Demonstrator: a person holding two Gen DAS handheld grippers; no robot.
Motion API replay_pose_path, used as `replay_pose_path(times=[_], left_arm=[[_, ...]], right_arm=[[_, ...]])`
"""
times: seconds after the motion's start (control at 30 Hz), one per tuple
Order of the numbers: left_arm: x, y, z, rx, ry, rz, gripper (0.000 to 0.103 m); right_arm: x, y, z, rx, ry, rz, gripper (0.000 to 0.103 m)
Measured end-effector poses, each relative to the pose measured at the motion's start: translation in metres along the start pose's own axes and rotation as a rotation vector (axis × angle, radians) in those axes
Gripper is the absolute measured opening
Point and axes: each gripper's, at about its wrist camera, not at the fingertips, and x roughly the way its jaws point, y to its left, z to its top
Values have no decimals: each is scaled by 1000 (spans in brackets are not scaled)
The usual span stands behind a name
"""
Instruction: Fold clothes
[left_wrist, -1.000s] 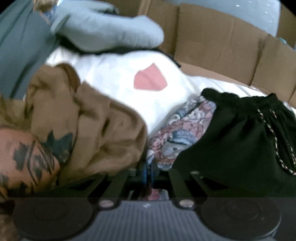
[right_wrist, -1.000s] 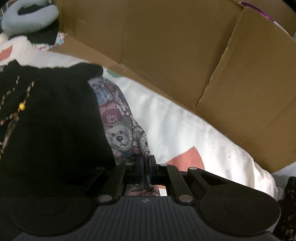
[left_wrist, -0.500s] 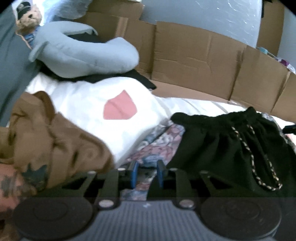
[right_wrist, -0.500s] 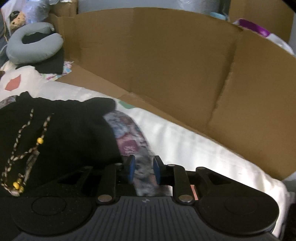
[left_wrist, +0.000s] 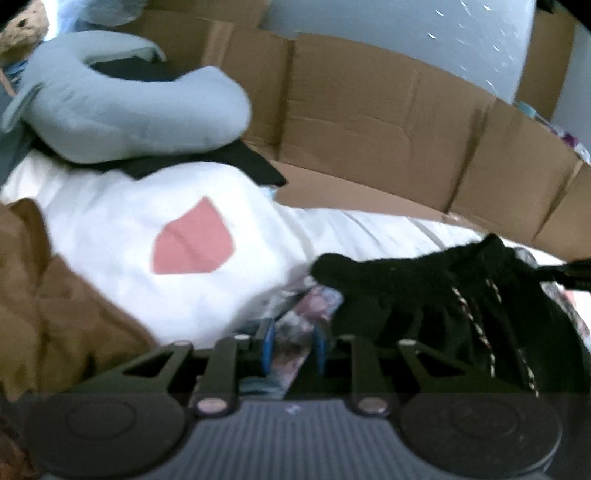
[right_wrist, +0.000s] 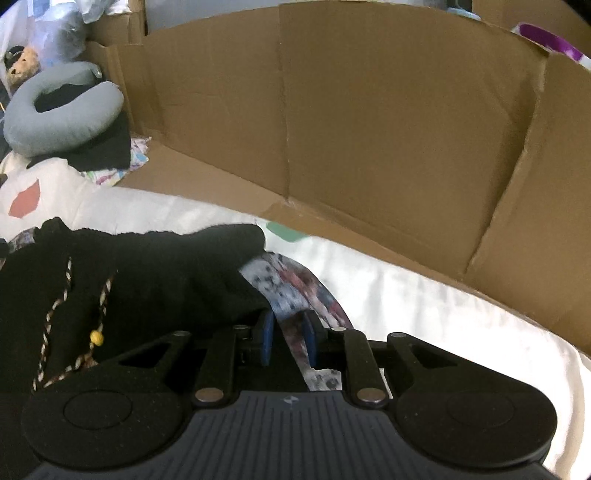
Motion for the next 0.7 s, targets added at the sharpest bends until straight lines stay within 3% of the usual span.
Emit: replay_pose_path(times=[0.1,0.33,0.5,0.7], left_arm=[[16,-4,-6,26,52,33,27],[14,-2,0,-23,57,72,30],[-8,-3,-5,-26,42,77,46],[-38,-3,-26,-33,49,63,49]], right_arm=[[13,2,-1,6,43,-12,24],[17,3,4,3,95,-19,26],[-8,-15,5,58,91,56,39],[-43,-23,-19,-14,95,67,46]])
